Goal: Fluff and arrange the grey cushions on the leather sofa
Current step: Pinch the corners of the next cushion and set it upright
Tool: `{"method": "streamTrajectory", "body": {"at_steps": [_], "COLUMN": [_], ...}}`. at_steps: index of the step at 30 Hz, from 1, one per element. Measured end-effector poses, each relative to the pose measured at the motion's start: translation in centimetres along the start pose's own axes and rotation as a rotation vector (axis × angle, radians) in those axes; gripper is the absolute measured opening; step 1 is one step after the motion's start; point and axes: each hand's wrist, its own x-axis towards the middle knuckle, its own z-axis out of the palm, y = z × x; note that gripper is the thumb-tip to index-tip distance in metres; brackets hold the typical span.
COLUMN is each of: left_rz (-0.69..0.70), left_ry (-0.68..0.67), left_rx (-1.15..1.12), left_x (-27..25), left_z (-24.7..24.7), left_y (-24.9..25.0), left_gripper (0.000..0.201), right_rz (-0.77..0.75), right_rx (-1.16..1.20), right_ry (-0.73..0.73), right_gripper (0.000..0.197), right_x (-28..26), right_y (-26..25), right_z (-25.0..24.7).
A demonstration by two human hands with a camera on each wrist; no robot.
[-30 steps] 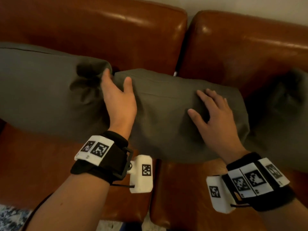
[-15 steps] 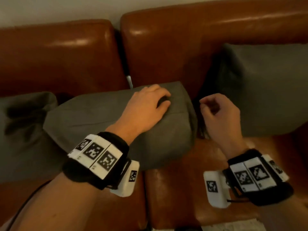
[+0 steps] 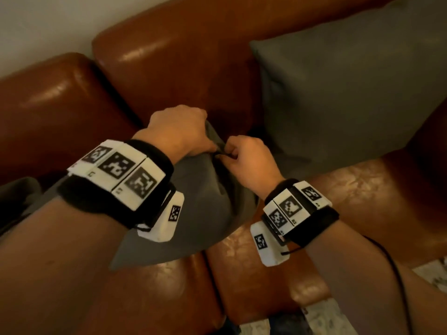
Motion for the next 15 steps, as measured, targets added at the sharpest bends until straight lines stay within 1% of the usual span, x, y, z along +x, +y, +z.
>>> {"method": "streamTrajectory", "body": {"at_steps": [1, 3, 4, 6, 9, 11, 12, 14, 15], "left_rz": [-0.019, -0.051, -0.066, -0.096, -0.122, -0.106, -0.092, -0.071, -0.063], "left_ry": [-0.033, -0.032, -0.014, 0.015, 0.014, 0.028, 0.041, 0.074, 0.082], "left_rx": [-0.019, -0.111, -0.167, -0.257, -0.331, -0.329, -0.327, -0.329, -0.339], "left_x": [0.4, 0.9, 1.0, 0.9, 0.4, 0.1, 0.0, -0.3, -0.5], "left_z": [0.1, 0.1, 0.0, -0.2, 0.1, 0.3, 0.5, 0.8, 0.9], "left_y": [-0.1, -1.1, -1.8, -2.9, -3.8, -4.0, -4.1, -4.2, -4.3], "left_gripper": [0.032, 0.014, 0.013, 0.018, 0.02, 0.016, 0.014, 0.013, 0.011], "right_rz": [-0.001, 0.013, 0.028, 0.077, 0.114, 0.07, 0.032, -0.05, -0.087], "right_rx": [0.01, 0.05, 0.075, 0.118, 0.109, 0.076, 0.068, 0.065, 0.053], "right_ry": [0.002, 0.01, 0.019, 0.043, 0.052, 0.07, 0.094, 0.126, 0.121], "right_gripper": [0.015, 0.016, 0.016, 0.016, 0.018, 0.013, 0.015, 0.03, 0.031], "right_x": [0.0, 0.0, 0.0, 0.0, 0.0, -0.1, 0.0, 0.5, 0.9], "right_y": [0.2, 0.8, 1.2, 2.2, 3.1, 2.7, 2.3, 1.4, 0.8], "right_z": [-0.2, -0.6, -0.7, -0.9, -1.1, -1.2, -1.3, -1.5, -1.5]}}
